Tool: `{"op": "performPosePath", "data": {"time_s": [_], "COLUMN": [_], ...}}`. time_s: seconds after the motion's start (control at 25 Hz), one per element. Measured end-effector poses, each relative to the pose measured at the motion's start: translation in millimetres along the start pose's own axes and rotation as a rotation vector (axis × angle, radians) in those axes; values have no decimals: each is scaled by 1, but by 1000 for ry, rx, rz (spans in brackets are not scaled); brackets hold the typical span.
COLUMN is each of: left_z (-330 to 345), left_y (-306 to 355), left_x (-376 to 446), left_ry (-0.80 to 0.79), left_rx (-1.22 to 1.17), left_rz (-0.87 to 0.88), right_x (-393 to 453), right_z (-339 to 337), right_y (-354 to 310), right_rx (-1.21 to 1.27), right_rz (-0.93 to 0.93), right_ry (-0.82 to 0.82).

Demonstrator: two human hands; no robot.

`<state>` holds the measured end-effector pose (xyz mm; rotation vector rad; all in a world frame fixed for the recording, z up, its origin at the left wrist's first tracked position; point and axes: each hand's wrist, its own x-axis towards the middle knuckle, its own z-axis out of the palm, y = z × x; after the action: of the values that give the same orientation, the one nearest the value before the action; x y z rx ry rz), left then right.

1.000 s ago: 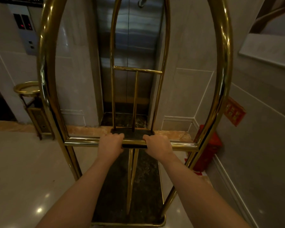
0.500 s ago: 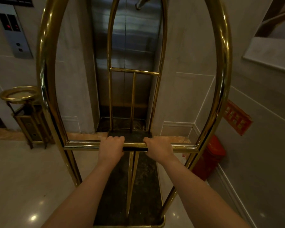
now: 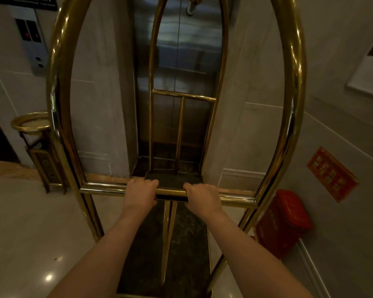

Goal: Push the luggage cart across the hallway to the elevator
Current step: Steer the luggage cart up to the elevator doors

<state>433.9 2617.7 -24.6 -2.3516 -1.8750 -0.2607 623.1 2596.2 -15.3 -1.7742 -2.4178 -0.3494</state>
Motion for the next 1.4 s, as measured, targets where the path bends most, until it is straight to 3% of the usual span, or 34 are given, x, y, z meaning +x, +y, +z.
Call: {"op": "performPosePath", "data": {"time_s": [0.52, 1.4], "left_z": [-11, -8], "left_y": [-5, -6], "left_x": [-17, -33], "left_ry": [-59, -3], "left_rx": [10, 13], "left_rz": [70, 100], "right_x": [-15, -33], "right_z": [-4, -15], "right_y": [-11, -21], "right_rx": [-8, 10], "right_rz": [13, 37], "right_ry": [-12, -20]}}
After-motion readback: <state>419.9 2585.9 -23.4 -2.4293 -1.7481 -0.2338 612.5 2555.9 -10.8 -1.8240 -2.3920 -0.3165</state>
